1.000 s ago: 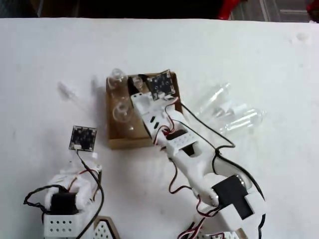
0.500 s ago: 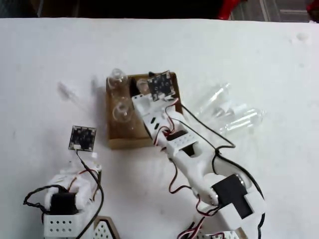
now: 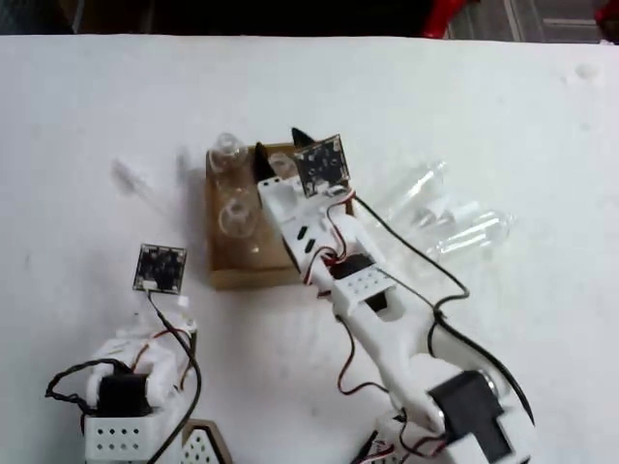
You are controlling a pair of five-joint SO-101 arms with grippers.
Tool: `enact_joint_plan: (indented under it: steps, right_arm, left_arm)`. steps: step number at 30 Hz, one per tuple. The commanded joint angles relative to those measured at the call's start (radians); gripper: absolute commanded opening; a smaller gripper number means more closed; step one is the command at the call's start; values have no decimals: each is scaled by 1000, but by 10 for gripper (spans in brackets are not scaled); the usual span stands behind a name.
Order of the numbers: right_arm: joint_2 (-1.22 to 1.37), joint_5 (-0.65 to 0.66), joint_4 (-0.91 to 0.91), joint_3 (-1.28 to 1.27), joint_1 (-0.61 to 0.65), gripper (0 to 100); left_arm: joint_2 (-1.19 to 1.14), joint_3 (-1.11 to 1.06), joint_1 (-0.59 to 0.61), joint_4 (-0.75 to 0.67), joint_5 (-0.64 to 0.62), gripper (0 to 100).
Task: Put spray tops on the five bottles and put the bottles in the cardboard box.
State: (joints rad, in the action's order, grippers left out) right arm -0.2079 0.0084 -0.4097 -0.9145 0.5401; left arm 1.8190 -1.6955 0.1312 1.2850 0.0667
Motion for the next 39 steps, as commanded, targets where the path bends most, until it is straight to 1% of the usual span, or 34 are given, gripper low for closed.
enact_joint_plan:
  steps: [1,5,8,11,13,15,19,22,25,27,29,32,35,39]
  right_arm:
    - [-105,-9,96,58,-15,176]
    - [-222,-11,226,118,-41,176]
    - [-325,-5,421,164,-90,176]
    - [-417,-3,599,203,-205,176]
    - [-472,2,676,218,-329,176]
    - [-518,58,730,216,-463,176]
    - [-568,258,854,196,-676,176]
    - [-581,368,869,135,-765,176]
    - [-575,425,869,87,-817,176]
    - [-568,407,877,84,-832,174]
    - [-568,338,900,89,-834,176]
    - [-552,250,992,144,-792,176]
    - [-438,181,1129,292,-727,176]
    - [-160,12,1308,575,-684,176]
  left_arm:
    - [10,3,8,2,-14,23]
    - [10,3,8,2,-14,23]
    - [10,3,10,2,-14,23]
    - [10,3,10,2,-14,23]
    - [10,3,10,2,-14,23]
    - [10,3,10,2,-14,23]
    - [10,3,10,2,-14,23]
    - [10,3,10,2,-14,23]
    - [10,3,10,2,-14,23]
    - [10,3,10,2,-14,23]
    - [10,3,10,2,-14,23]
    - [10,3,10,2,-14,23]
    - [10,3,8,0,-14,23]
    - [10,3,8,0,-14,23]
